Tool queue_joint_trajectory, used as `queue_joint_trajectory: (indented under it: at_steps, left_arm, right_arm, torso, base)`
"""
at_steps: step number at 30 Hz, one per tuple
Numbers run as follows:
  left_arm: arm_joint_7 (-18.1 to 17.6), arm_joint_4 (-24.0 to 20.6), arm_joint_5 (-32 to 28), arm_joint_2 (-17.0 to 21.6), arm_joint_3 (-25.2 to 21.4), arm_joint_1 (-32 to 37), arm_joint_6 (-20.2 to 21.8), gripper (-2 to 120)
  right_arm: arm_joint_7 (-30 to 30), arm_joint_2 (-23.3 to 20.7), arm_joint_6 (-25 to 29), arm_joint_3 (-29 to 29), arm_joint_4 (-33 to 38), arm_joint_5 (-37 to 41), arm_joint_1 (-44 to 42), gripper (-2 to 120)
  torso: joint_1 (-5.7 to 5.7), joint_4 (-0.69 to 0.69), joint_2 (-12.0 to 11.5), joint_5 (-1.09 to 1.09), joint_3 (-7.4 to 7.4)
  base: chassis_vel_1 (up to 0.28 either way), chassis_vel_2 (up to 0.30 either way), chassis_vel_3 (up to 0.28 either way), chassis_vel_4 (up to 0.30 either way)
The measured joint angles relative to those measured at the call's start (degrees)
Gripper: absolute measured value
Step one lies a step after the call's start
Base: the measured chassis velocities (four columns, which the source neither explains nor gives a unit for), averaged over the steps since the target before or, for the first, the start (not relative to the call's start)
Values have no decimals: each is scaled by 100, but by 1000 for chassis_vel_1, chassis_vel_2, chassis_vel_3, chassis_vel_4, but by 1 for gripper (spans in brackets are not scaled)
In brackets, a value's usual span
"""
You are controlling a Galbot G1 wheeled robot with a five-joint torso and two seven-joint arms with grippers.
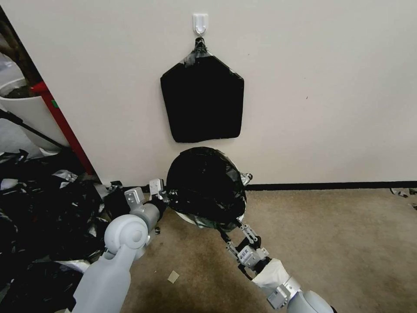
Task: Place a trash bag onto the trash bin.
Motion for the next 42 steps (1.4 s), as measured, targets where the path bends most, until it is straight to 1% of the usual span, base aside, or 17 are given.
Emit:
queue_joint_trajectory:
  at_steps: [1,4,6,9,14,17,19,20,22,24,29,31,33,36,38,41,42]
  left_arm:
    - [0,0,0,0,0,0,0,0]
    - [-1,3,-6,-8,-1,-27,6,0]
    - [-1,8,-9,-10,-2,-34,6,0]
    - [-2,18,-49,-22,-4,-52,7,0]
    - [-7,14,-118,-36,-4,-54,20,0]
    - [-10,-60,-216,-45,4,0,49,0]
    - [-10,-84,-236,-49,9,25,62,0]
    - [-10,-148,-268,-60,23,77,92,0]
    - [-10,-182,-276,-66,31,104,105,0]
    - [-10,-281,-283,-73,56,184,128,0]
    - [0,-444,-286,-51,91,320,143,0]
    - [3,-466,-287,-47,96,341,145,0]
    - [14,-513,-287,-43,102,382,147,0]
    - [18,-529,-283,-52,102,391,144,0]
    - [23,-534,-277,-62,95,381,126,0]
    - [23,-527,-266,-68,83,357,115,0]
    - [22,-508,-261,-70,78,332,104,0]
  right_arm:
    - [0,0,0,0,0,0,0,33]
    - [2,-3,-12,-26,-16,-26,-3,18]
    - [2,-7,-11,-34,-16,-20,-8,15]
    - [-150,-38,60,-78,-37,116,-22,0]
    - [-495,-47,251,-69,-138,341,44,0]
    - [-1128,-19,501,28,-339,529,215,0]
    - [-1312,-5,540,62,-403,528,268,0]
    - [-1609,28,603,131,-559,455,398,0]
    - [-1707,47,631,172,-655,380,470,0]
    - [-1852,109,680,329,-936,51,660,0]
    - [-1887,232,773,694,-1320,-677,960,0]
    - [-1862,248,774,755,-1344,-797,1000,0]
    - [-1634,324,718,987,-1358,-1303,1106,0]
    - [-1447,363,670,1120,-1317,-1516,1138,0]
    - [-1161,308,548,1098,-1189,-1387,1070,0]
    - [-1148,223,545,974,-1114,-886,953,0]
    - [-1230,185,588,906,-1093,-571,899,5]
  torso:
    - [0,0,0,0,0]
    - [0,0,0,0,0]
    - [0,0,0,0,0]
    - [0,0,0,0,0]
    - [0,0,0,0,0]
    - [0,0,0,0,0]
    - [0,0,0,0,0]
    - [0,0,0,0,0]
    - [0,0,0,1,0]
    - [0,0,0,1,0]
    - [0,0,0,1,0]
    - [0,0,0,1,0]
    - [0,0,0,0,0]
    - [0,0,0,0,0]
    - [0,1,0,0,0]
    - [0,0,0,-1,0]
    - [0,-1,0,0,0]
  base:
    - [0,0,0,0]
    - [0,0,0,0]
    - [0,0,0,0]
    - [0,0,0,0]
    - [0,0,0,0]
    - [0,0,0,0]
    - [0,0,0,0]
    - [0,0,0,0]
    - [0,0,0,0]
    - [0,0,0,0]
    - [0,0,0,0]
    - [0,0,0,0]
    - [0,0,0,0]
    - [0,0,0,0]
    - [0,0,0,0]
    - [0,0,0,0]
    - [0,0,0,0]
